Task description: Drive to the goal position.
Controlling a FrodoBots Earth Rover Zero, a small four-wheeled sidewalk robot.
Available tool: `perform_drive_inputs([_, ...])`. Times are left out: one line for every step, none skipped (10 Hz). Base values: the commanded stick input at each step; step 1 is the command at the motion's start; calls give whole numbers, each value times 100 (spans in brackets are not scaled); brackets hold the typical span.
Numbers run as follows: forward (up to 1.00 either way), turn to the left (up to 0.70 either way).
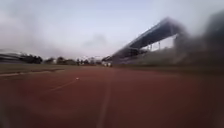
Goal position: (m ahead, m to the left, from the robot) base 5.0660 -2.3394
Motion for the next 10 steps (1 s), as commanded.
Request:
perform_drive_inputs([70, 0])
perform_drive_inputs([70, 0])
perform_drive_inputs([70, 0])
perform_drive_inputs([70, 0])
perform_drive_inputs([70, 2])
perform_drive_inputs([70, 2])
perform_drive_inputs([70, 2])
perform_drive_inputs([70, 2])
perform_drive_inputs([70, 2])
perform_drive_inputs([70, 2])
